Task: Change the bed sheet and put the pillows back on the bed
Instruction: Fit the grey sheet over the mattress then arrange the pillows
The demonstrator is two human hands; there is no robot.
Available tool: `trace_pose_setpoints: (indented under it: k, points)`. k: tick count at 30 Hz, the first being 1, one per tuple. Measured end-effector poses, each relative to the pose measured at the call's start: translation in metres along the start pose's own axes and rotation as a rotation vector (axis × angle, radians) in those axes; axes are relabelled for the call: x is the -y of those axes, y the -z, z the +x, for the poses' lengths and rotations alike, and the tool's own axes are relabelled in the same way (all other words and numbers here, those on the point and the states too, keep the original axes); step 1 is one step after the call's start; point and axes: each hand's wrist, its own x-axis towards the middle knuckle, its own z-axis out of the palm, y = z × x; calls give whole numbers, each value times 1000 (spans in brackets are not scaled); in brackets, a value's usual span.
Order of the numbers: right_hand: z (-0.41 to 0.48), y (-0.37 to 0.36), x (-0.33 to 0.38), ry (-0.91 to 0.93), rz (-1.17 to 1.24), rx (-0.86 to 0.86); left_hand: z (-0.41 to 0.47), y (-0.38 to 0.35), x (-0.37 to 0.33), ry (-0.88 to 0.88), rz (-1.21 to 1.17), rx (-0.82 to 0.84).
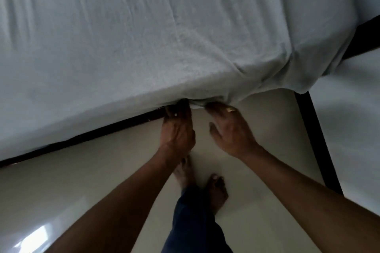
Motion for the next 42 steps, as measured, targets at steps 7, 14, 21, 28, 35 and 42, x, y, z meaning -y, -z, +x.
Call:
trace_pose_setpoints:
  k: [7,14,21,28,35,42]
  points:
    - [62,-29,23,-145,-276,75,-16,-3,2,-126,-166,-161]
    - [28,-13,34,-118,-214,77,17,4,17,-319,-217,-178]
    - [55,-5,-5,-312,-297,-67,11,26,0,-221,-135,-105]
    - [24,6,-5,-231,-198,59,36,24,-28,-308,-194,-119]
    - [25,55,-84,-258,-348,59,40,29,-75,-200,-76,-58]
    - [16,70,-74,-306,-68,60,61,21,-98,-363,-88,-135]
